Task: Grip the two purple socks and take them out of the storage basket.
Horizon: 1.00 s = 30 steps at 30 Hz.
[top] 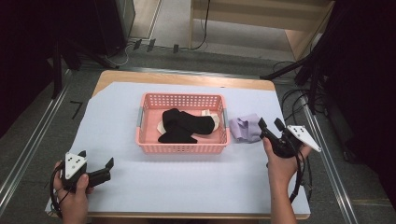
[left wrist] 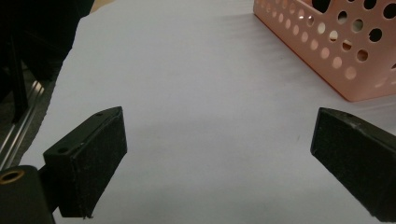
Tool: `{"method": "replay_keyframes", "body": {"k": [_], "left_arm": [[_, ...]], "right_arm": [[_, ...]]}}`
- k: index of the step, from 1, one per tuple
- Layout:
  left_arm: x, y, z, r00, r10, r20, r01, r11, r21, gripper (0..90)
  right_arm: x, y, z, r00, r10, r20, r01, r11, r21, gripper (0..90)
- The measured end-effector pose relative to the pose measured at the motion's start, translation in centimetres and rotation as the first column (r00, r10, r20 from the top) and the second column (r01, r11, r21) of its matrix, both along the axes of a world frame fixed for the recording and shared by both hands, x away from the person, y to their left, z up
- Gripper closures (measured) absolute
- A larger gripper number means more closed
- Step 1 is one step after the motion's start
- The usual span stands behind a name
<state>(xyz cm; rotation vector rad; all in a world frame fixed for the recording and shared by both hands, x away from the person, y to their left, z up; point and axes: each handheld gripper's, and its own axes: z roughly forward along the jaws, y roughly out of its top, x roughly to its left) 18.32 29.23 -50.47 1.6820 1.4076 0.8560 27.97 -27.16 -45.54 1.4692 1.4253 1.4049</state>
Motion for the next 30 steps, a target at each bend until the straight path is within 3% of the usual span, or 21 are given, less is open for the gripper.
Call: {"method": "replay_keyframes", "body": {"k": [3,5,8,9,11,18,22,28,30], "left_arm": [[0.1,-0.1,0.0,1.0,-0.002,-0.006,0.002,0.9999,0.014,4.4],[0.1,-0.2,0.0,0.9999,-0.003,-0.011,0.003,0.9995,0.03,4.4],[0.0,-0.1,0.0,1.0,0.0,-0.004,0.0,0.9998,0.018,4.4],[-0.1,0.0,0.0,1.0,0.004,0.005,-0.004,1.0,0.006,4.4],[-0.2,0.1,0.0,0.9999,0.002,0.017,-0.002,1.0,-0.009,4.4],[-0.2,0.0,0.0,0.9998,-0.006,0.02,0.006,1.0,0.008,4.4],[-0.1,-0.1,0.0,0.9999,-0.008,0.007,0.008,0.9999,0.013,4.4],[-0.1,-0.1,0.0,1.0,-0.006,0.006,0.006,0.9996,0.027,4.4],[-0.1,-0.2,0.0,1.0,-0.006,0.005,0.006,0.9996,0.027,4.4]], "right_arm": [[-1.4,-1.1,-0.6,0.9998,0.003,-0.019,-0.003,1.0,0.002,28.9],[-2.3,-1.8,-1.0,0.9997,0.021,-0.009,-0.021,1.0,-0.009,26.9],[-3.8,-3.1,-2.0,0.9991,0.036,-0.021,-0.036,0.999,-0.025,24.7],[-4.8,-4.0,-2.7,0.9986,0.024,-0.046,-0.025,0.999,-0.019,24.7],[-5.3,-4.5,-3.0,0.9986,0.011,-0.053,-0.012,1.0,-0.018,24.7],[-8.5,-7.1,-4.7,0.9959,-0.039,-0.082,0.039,0.999,-0.003,21.7],[-9.9,-8.1,-5.5,0.9952,-0.045,-0.087,0.043,0.999,-0.026,20.5],[-11.0,-8.6,-6.9,0.9929,-0.049,-0.108,0.049,0.999,0.0,19.8],[-11.1,-8.5,-7.3,0.9939,-0.04,-0.102,0.037,0.999,-0.028,19.7]]}}
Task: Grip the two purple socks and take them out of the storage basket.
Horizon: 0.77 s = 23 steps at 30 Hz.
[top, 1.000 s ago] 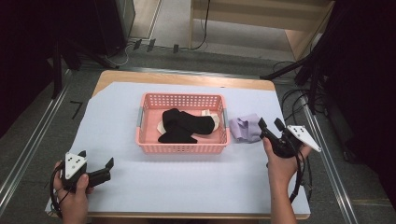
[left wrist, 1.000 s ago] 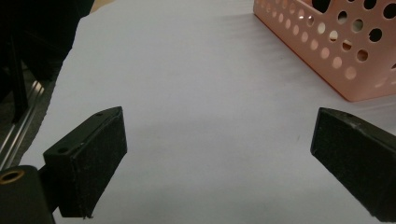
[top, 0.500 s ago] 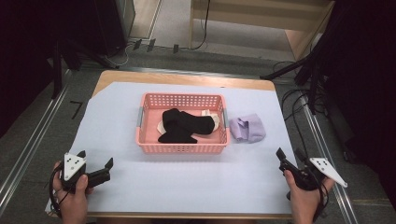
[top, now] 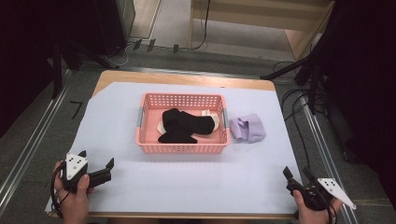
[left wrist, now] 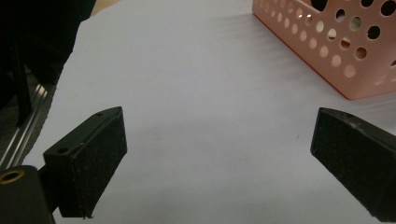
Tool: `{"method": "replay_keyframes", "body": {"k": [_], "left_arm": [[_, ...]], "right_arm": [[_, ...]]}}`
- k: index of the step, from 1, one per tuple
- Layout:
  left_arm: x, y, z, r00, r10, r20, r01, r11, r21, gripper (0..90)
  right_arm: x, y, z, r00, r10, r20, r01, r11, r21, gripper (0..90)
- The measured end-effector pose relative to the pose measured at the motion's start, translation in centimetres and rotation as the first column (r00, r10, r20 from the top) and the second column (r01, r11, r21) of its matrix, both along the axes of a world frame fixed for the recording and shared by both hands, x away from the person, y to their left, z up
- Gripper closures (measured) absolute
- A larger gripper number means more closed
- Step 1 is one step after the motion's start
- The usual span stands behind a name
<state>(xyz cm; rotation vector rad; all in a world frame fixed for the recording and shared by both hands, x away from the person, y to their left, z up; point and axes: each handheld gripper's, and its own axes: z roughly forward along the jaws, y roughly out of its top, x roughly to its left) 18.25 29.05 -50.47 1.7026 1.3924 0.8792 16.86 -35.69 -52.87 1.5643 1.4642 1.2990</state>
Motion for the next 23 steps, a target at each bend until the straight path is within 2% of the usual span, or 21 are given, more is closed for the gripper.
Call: {"method": "replay_keyframes", "body": {"k": [1,4,6,7,8,9,10,13,16,19,20,21,23], "left_arm": [[0.0,0.0,0.0,1.0,-0.001,-0.003,0.001,1.0,0.005,4.4],[0.1,-0.1,0.0,1.0,-0.004,-0.006,0.004,0.9999,0.016,4.4],[0.1,-0.1,0.0,0.9999,-0.004,-0.014,0.004,0.9999,0.014,4.4],[0.1,-0.1,0.0,0.9999,-0.002,-0.011,0.002,0.9999,0.014,4.4],[0.1,-0.1,0.0,0.9999,-0.003,-0.01,0.003,0.9999,0.01,4.4],[0.1,-0.1,0.0,0.9999,-0.002,-0.011,0.002,0.9999,0.011,4.4],[0.1,-0.1,0.0,0.9999,-0.005,-0.013,0.005,0.9999,0.01,4.4],[0.1,-0.1,0.0,0.9999,-0.001,-0.012,0.002,1.0,0.01,4.4],[0.1,-0.1,0.0,0.9999,-0.005,-0.012,0.005,1.0,0.004,4.4],[0.1,-0.1,0.0,0.9999,-0.004,-0.012,0.004,1.0,0.005,4.4],[0.1,-0.1,0.0,0.9999,-0.005,-0.013,0.005,1.0,0.006,4.4],[0.1,-0.1,0.0,0.9999,-0.005,-0.014,0.005,1.0,0.007,4.4],[0.1,-0.1,0.0,0.9999,-0.006,-0.016,0.006,1.0,0.008,4.4]], "right_arm": [[-0.1,0.1,-0.1,0.9999,0.0,-0.014,0.0,1.0,-0.003,19.6],[-0.3,0.3,-0.2,0.9999,-0.009,-0.009,0.009,1.0,-0.013,19.7],[-0.2,0.4,-0.8,0.9997,-0.006,-0.024,0.005,1.0,-0.026,20.2],[-0.2,0.6,-1.1,0.9984,-0.003,-0.056,0.002,1.0,-0.02,20.7],[-0.1,0.7,-1.3,0.997,-0.005,-0.078,0.002,0.999,-0.037,21.8],[0.0,0.9,-1.2,0.9971,-0.013,-0.075,0.009,0.998,-0.06,22.1],[-0.1,0.9,-1.1,0.9978,-0.011,-0.065,0.007,0.998,-0.061,22.0],[-0.2,0.9,-0.6,0.9991,-0.017,-0.04,0.016,1.0,-0.023,22.2],[-0.2,1.1,-0.6,0.9985,-0.019,-0.052,0.018,1.0,-0.025,22.6],[-0.1,1.1,-0.6,0.9995,-0.012,-0.029,0.011,0.999,-0.039,22.7],[-0.2,1.2,-0.5,0.999,-0.02,-0.039,0.019,0.999,-0.029,22.8],[-0.3,1.2,-0.3,0.9993,-0.025,-0.028,0.024,1.0,-0.016,22.9],[-0.2,1.1,-0.2,0.9995,-0.027,-0.018,0.027,0.999,-0.021,23.0]]}}
